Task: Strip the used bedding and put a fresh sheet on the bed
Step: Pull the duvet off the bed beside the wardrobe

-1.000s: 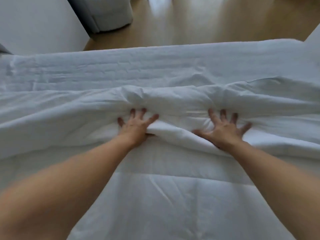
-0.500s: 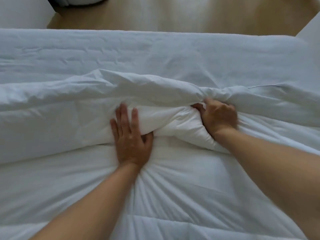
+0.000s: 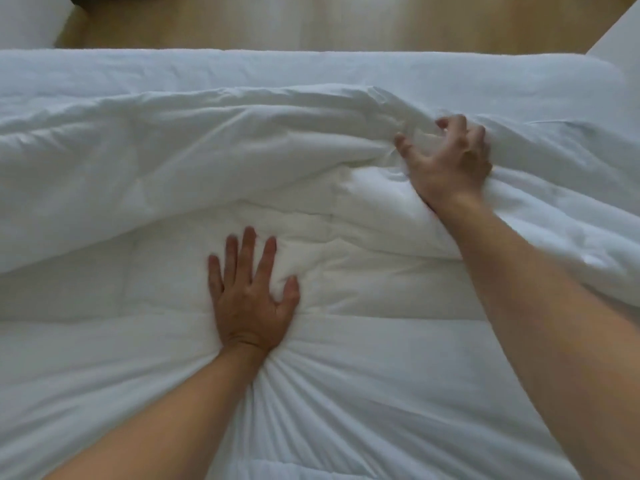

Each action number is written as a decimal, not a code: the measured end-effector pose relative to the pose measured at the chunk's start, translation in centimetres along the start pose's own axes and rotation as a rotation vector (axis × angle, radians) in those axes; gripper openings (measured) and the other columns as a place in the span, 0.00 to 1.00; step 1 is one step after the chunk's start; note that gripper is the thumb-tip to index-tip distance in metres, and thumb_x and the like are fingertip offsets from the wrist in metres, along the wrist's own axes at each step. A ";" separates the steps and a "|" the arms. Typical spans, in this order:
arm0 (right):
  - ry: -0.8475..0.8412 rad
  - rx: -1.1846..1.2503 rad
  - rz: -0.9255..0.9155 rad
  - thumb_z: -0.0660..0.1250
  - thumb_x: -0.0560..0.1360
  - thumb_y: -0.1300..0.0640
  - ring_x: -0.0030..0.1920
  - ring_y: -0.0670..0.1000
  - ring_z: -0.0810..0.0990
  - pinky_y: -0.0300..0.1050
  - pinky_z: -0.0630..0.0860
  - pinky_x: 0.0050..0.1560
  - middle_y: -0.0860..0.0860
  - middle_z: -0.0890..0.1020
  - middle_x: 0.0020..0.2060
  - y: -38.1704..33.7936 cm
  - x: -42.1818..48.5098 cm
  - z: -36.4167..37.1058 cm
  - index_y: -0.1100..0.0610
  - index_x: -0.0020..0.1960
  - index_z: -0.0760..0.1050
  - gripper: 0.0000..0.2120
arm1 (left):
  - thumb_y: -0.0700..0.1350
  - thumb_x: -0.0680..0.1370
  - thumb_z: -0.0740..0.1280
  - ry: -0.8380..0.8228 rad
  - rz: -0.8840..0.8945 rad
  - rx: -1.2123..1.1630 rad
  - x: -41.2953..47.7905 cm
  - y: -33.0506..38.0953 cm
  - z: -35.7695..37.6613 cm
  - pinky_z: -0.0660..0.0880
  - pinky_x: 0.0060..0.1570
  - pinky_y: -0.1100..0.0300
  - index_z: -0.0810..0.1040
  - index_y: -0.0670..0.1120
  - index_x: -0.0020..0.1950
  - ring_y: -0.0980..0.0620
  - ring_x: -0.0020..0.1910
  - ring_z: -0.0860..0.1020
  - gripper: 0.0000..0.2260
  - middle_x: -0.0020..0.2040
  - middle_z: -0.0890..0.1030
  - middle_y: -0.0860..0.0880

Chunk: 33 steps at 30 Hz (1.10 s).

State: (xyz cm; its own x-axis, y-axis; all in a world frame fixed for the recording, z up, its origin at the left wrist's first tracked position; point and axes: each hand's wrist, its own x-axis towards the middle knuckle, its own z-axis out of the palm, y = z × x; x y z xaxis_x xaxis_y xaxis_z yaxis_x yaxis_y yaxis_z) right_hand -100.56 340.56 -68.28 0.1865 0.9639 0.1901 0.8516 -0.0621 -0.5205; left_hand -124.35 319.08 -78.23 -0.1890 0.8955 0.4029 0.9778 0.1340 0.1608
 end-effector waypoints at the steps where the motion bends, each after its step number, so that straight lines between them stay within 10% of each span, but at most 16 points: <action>1: 0.100 0.032 -0.081 0.64 0.71 0.30 0.62 0.60 0.73 0.54 0.69 0.58 0.55 0.74 0.60 -0.3 -3.0 -1.5 0.50 0.61 0.73 0.29 | 0.59 0.78 0.61 -0.010 -0.001 0.008 0.0 0.0 -0.1 0.55 0.76 0.36 0.73 0.49 0.75 0.40 0.79 0.61 0.28 0.79 0.65 0.44; 5: -0.061 -0.119 -0.434 0.70 0.73 0.37 0.48 0.60 0.76 0.54 0.68 0.48 0.55 0.76 0.47 1.9 -20.6 -3.3 0.53 0.46 0.77 0.18 | 0.59 0.78 0.62 -0.033 0.006 0.035 0.0 0.2 -0.2 0.54 0.76 0.37 0.72 0.49 0.75 0.40 0.79 0.60 0.28 0.79 0.64 0.44; 10: -0.189 -0.273 -0.392 0.66 0.75 0.35 0.42 0.59 0.78 0.53 0.69 0.47 0.54 0.79 0.35 3.0 -19.5 -0.5 0.54 0.35 0.75 0.23 | 0.60 0.79 0.61 -0.029 0.020 0.064 0.1 0.1 0.2 0.51 0.78 0.40 0.71 0.51 0.76 0.41 0.79 0.61 0.27 0.79 0.65 0.44; 17: -0.369 -0.437 -0.284 0.44 0.74 0.24 0.49 0.59 0.81 0.54 0.68 0.54 0.55 0.84 0.45 3.3 -23.3 -3.7 0.55 0.48 0.81 0.41 | 0.57 0.78 0.63 -0.055 0.012 0.008 -0.8 2.9 -5.2 0.70 0.55 0.43 0.80 0.41 0.50 0.36 0.52 0.77 0.19 0.51 0.80 0.37; 23: -0.457 -0.434 -0.207 0.40 0.63 0.14 0.52 0.61 0.81 0.55 0.65 0.50 0.57 0.84 0.47 5.9 -30.8 -11.0 0.52 0.52 0.76 0.48 | 0.83 0.66 0.44 -0.640 0.101 -0.151 -7.0 3.3 -13.3 0.69 0.42 0.52 0.78 0.48 0.39 0.40 0.48 0.80 0.42 0.43 0.83 0.45; 26: -0.471 -0.427 -0.166 0.42 0.60 0.13 0.51 0.62 0.81 0.54 0.68 0.47 0.58 0.84 0.46 6.7 -36.1 -15.8 0.51 0.53 0.72 0.48 | 0.88 0.55 0.49 -0.870 0.194 -0.158 -11.8 4.5 -18.8 0.69 0.42 0.53 0.72 0.51 0.43 0.45 0.43 0.75 0.43 0.40 0.76 0.51; 33: -0.566 -0.404 0.056 0.48 0.55 0.11 0.52 0.57 0.83 0.51 0.72 0.47 0.52 0.84 0.47 11.1 -51.6 -27.5 0.47 0.55 0.67 0.47 | 0.64 0.72 0.63 -0.965 0.288 -0.156 -29.2 9.5 -28.1 0.68 0.43 0.51 0.63 0.55 0.55 0.41 0.53 0.80 0.20 0.54 0.81 0.48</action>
State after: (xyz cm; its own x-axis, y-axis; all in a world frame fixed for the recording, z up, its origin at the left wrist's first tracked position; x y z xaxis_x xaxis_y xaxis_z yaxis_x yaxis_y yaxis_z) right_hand -87.27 283.02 -61.00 0.0447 0.9363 -0.3484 0.9842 -0.1011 -0.1453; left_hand -112.09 282.30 -63.14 0.2724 0.8543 -0.4426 0.9391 -0.1359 0.3155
